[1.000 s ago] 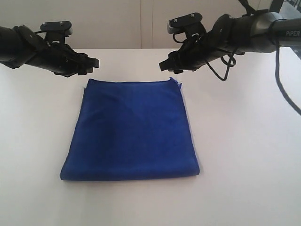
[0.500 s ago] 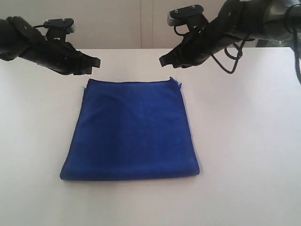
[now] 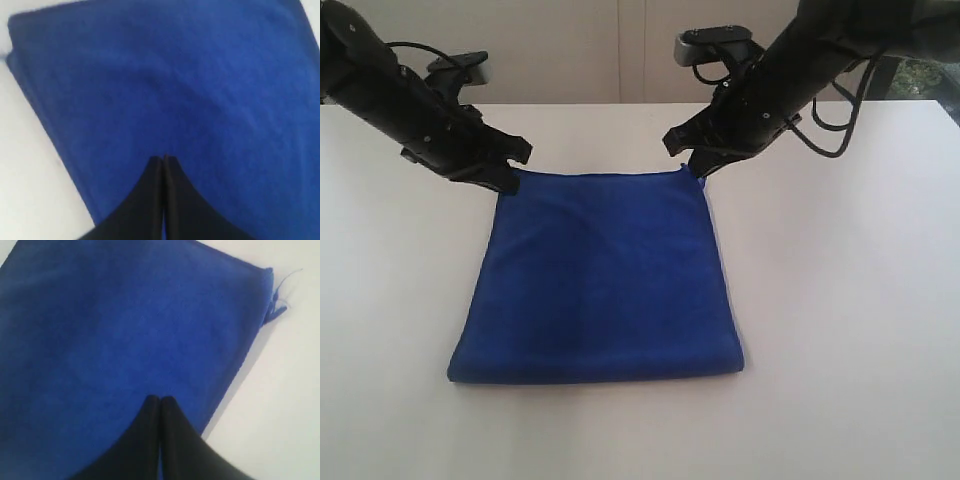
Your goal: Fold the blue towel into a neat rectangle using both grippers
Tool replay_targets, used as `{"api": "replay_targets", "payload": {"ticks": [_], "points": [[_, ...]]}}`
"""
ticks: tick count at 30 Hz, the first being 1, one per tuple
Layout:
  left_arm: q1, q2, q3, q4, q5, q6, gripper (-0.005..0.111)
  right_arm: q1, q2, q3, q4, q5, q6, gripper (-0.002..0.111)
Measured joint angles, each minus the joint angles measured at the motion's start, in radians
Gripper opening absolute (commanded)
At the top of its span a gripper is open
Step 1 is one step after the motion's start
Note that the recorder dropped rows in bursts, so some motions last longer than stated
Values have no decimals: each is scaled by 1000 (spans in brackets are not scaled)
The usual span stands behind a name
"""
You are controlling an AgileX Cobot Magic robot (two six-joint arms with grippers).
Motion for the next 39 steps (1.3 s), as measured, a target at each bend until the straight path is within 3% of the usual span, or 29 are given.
{"api": "replay_targets", "payload": {"ticks": [6, 12, 24, 39], "points": [[0, -49, 4, 125, 134, -115, 0, 0, -95, 83, 0, 32, 63, 0], [-24, -138, 94, 144, 154, -131, 0, 0, -182, 226, 0, 33, 94, 0], [-121, -181, 328, 146, 18, -168, 0, 83, -214, 460, 48, -88, 115, 0], [-122, -181, 492, 146, -55, -188, 0, 91, -214, 619, 109, -167, 121, 0]]}}
